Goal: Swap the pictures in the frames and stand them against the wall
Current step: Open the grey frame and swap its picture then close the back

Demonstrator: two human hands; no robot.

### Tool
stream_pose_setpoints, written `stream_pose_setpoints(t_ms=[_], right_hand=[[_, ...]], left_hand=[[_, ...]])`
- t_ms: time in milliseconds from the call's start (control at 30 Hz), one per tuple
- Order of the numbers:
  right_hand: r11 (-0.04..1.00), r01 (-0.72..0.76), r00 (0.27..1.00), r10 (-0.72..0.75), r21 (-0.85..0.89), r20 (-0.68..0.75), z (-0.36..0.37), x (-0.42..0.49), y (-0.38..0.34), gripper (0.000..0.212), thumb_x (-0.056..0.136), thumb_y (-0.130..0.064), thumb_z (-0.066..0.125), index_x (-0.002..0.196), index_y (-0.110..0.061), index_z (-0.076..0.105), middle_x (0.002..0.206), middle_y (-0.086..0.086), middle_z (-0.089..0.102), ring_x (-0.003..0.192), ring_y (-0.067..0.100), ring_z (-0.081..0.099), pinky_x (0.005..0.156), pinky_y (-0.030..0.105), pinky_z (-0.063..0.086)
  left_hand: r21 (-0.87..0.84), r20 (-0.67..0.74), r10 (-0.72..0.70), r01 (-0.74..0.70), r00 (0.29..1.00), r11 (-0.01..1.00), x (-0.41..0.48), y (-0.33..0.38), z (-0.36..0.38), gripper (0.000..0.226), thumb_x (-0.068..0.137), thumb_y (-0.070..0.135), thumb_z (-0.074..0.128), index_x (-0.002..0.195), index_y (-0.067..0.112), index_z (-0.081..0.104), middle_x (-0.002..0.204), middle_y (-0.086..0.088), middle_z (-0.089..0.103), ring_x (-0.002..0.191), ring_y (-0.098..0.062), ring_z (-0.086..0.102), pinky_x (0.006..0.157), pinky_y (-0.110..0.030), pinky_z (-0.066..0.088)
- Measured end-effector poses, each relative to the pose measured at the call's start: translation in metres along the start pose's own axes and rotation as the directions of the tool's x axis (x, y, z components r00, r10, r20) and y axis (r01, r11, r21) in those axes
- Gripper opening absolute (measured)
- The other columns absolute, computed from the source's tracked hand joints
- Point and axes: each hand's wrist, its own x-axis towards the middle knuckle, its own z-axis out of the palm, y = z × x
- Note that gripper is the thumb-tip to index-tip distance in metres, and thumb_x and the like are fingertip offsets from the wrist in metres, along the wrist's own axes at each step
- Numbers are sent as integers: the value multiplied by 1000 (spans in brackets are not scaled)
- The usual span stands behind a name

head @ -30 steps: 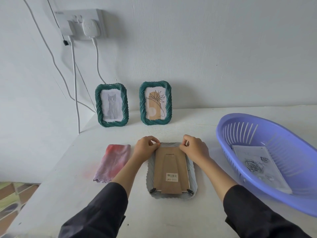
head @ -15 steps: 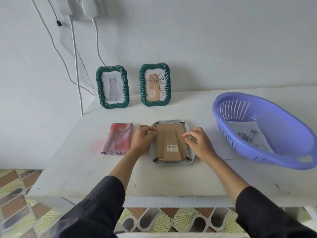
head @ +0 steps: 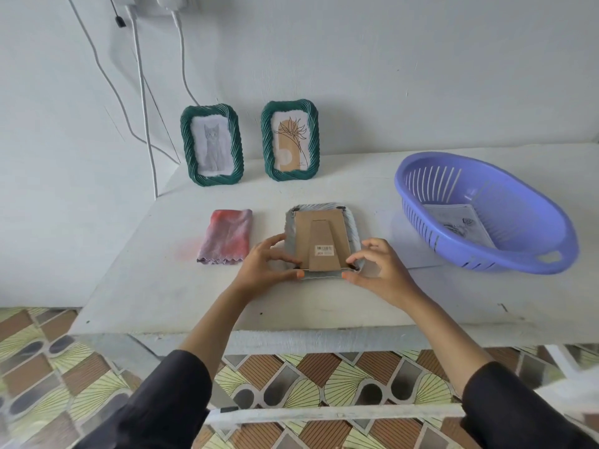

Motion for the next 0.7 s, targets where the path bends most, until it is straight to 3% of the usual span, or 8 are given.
stream_pose_setpoints(t_ms=[67, 167, 333, 467, 533, 700], right_hand=[[1000, 13, 1000, -12, -29, 21, -1, -1, 1, 29, 66, -27, 82, 90, -30, 66, 122, -2, 38, 121, 8, 35, 99, 22, 24], [998, 29, 999, -27, -54, 29, -2, -1, 3, 34, 65, -22, 83, 95, -19, 69, 121, -1, 38, 124, 12, 35, 99, 21, 24], [999, 35, 999, -33, -41, 38, -1, 1, 6, 32, 65, -18, 82, 94, -13, 69, 119, 2, 38, 128, 16, 34, 99, 21, 24], [1000, 23, 999, -23, -14, 48, 0, 2, 7, 23, 67, -16, 81, 87, -13, 70, 120, 2, 37, 128, 19, 34, 103, 26, 25], [1000, 15, 999, -15, -3, 51, -1, 2, 6, 20, 67, -16, 81, 83, -17, 70, 121, 2, 37, 127, 17, 34, 103, 26, 25], [999, 32, 998, -33, 11, 55, -5, 2, 5, 34, 68, -16, 80, 70, -42, 58, 122, 0, 36, 124, 12, 32, 101, 25, 24]], left_hand=[[-24, 3, -5, 5, 1000, 1000, 0, -1, -1, 27, 52, 39, 86, 74, 48, 72, 143, 7, 44, 133, -10, 38, 112, -35, 28], [-12, 18, 9, -9, 1000, 1000, 1, 0, -1, 32, 57, 28, 88, 68, 52, 70, 146, 6, 42, 135, -12, 36, 114, -40, 28], [4, 25, 41, -41, 999, 999, 0, 1, 2, 34, 60, 24, 87, 65, 53, 69, 148, 2, 40, 139, -16, 30, 115, -43, 25], [41, 33, 40, -41, 999, 998, -3, 10, 3, 29, 65, 21, 83, 61, 46, 69, 140, 12, 42, 140, -9, 21, 114, -28, 14], [53, 41, 39, -41, 998, 998, -4, 14, 4, 23, 68, 17, 81, 64, 36, 69, 127, 19, 41, 132, 0, 19, 109, -20, 10], [22, 38, 4, -5, 999, 1000, -2, 13, 4, 26, 68, 26, 82, 65, 48, 69, 149, 4, 37, 139, -11, 24, 109, -26, 18]])
